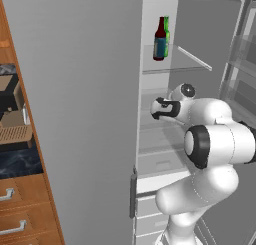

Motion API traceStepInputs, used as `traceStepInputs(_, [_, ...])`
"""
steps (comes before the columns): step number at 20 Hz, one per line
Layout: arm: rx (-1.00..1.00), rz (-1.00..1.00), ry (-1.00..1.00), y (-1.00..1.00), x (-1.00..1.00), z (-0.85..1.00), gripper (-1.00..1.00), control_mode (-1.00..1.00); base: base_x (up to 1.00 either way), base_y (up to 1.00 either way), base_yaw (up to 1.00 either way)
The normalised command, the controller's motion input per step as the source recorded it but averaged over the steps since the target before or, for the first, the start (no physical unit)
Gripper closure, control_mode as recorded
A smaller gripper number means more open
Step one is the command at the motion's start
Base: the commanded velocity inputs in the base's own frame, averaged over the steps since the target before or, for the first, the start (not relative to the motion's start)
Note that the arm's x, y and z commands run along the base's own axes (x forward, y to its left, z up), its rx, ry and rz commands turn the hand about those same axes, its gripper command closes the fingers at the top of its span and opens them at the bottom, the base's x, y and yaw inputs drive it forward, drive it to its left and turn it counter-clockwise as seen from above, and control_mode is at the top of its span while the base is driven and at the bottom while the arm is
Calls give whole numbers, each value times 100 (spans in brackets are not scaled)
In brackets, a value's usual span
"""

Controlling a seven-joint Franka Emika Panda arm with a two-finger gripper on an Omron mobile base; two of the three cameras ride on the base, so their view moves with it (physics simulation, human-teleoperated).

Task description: Place the beers on the top shelf of the fridge to keep them out of children's reach, and place the tomato on lower shelves for easy access.

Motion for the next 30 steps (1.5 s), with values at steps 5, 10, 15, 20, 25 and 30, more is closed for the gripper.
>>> traceStepInputs(5, [0,1,1,0,26,-49,100,-100,0,0,0])
traceStepInputs(10, [0,1,0,0,24,-55,-100,-100,0,0,0])
traceStepInputs(15, [0,4,0,0,4,-48,-100,-100,0,0,0])
traceStepInputs(20, [-3,7,0,10,-8,-22,-100,-100,0,0,0])
traceStepInputs(25, [-6,5,0,18,-25,1,-100,-100,0,0,0])
traceStepInputs(30, [-8,1,0,15,-44,13,-100,-100,0,0,0])
